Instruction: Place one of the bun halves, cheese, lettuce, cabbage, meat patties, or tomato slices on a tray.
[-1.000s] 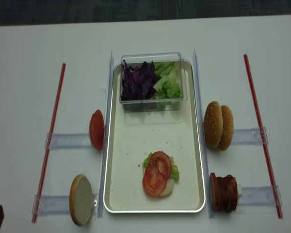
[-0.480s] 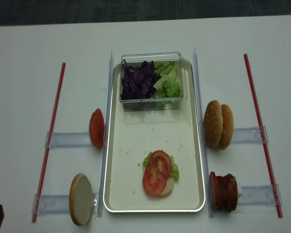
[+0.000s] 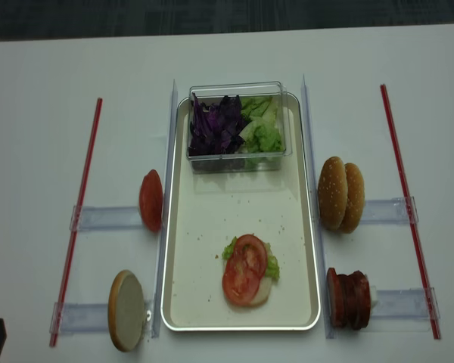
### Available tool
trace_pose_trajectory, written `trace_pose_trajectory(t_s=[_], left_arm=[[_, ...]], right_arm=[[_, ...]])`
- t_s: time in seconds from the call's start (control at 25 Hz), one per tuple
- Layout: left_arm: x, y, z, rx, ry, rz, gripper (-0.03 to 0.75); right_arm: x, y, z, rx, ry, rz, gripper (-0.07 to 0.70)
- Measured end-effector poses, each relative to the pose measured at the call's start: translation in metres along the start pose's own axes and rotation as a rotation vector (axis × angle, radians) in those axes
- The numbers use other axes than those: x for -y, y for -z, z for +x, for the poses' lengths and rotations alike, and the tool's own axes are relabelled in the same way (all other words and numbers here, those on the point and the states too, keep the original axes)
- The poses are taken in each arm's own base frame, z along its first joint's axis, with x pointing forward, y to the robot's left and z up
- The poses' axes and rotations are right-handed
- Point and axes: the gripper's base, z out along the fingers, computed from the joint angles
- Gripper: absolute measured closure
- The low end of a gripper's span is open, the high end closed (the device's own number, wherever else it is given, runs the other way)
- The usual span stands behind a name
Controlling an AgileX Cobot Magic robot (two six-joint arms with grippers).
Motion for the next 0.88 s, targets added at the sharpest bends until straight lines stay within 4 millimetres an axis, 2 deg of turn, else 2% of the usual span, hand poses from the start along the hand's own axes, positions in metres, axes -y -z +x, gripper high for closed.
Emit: trace_pose_trajectory(t_s=[0.88], left_arm=[[0.0,0.0,0.0,0.0,0.0,0.0,0.329]], right_arm=[[0.0,0.0,0.0,0.0,0.0,0.0,0.186]])
